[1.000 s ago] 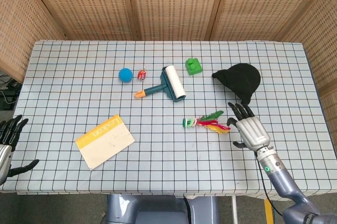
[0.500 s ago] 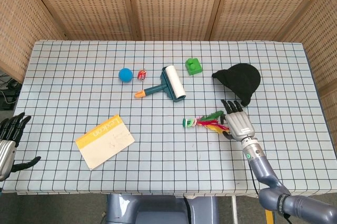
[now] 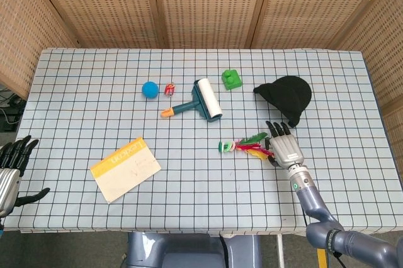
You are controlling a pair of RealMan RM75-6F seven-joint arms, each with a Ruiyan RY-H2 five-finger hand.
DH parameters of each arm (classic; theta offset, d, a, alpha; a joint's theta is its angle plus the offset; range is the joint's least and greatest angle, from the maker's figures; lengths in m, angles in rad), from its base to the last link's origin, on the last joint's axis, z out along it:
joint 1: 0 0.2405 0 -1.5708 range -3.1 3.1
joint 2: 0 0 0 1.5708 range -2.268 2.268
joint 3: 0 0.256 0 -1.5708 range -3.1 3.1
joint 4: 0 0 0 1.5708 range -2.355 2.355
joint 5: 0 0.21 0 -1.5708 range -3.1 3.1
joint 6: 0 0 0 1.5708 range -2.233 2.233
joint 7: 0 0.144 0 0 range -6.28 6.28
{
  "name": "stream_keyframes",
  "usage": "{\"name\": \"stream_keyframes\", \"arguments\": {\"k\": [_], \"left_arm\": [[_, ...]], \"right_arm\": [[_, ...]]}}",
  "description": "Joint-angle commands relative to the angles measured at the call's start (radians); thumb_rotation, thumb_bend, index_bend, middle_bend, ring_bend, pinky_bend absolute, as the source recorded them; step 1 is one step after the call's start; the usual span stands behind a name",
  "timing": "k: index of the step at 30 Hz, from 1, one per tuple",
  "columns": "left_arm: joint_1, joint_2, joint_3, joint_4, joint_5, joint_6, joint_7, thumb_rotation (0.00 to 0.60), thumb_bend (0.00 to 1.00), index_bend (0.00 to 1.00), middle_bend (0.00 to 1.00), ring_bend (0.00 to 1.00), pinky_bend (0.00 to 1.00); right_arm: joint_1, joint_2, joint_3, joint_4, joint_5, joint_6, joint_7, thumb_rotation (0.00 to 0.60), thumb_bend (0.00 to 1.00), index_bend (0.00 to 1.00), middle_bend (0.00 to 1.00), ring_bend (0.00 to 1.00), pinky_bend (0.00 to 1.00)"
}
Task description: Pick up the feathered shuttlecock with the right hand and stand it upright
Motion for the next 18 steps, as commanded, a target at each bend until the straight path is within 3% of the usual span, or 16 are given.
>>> {"name": "stream_keyframes", "arguments": {"k": [1,10,15,18], "left_arm": [[0.0,0.0,0.0,0.0,-0.001,0.001,-0.002,0.6,0.0,0.0,0.0,0.0,0.0],[0.001,0.0,0.001,0.0,-0.001,0.005,-0.002,0.6,0.0,0.0,0.0,0.0,0.0],[0.001,0.002,0.001,-0.001,0.001,0.007,-0.005,0.6,0.0,0.0,0.0,0.0,0.0],[0.001,0.003,0.002,-0.002,0.002,0.007,-0.008,0.6,0.0,0.0,0.0,0.0,0.0]], "right_arm": [[0.003,-0.007,-0.003,0.011,0.001,-0.001,0.005,0.6,0.52,0.56,0.0,0.0,0.0],[0.006,-0.03,-0.013,0.041,-0.018,0.008,0.037,0.6,0.58,0.62,0.0,0.0,0.0],[0.007,-0.033,-0.016,0.047,-0.035,0.022,0.044,0.6,0.7,0.68,0.0,0.0,0.0],[0.004,-0.026,-0.018,0.033,-0.057,0.042,0.054,0.6,0.72,0.71,0.0,0.0,0.0]]}}
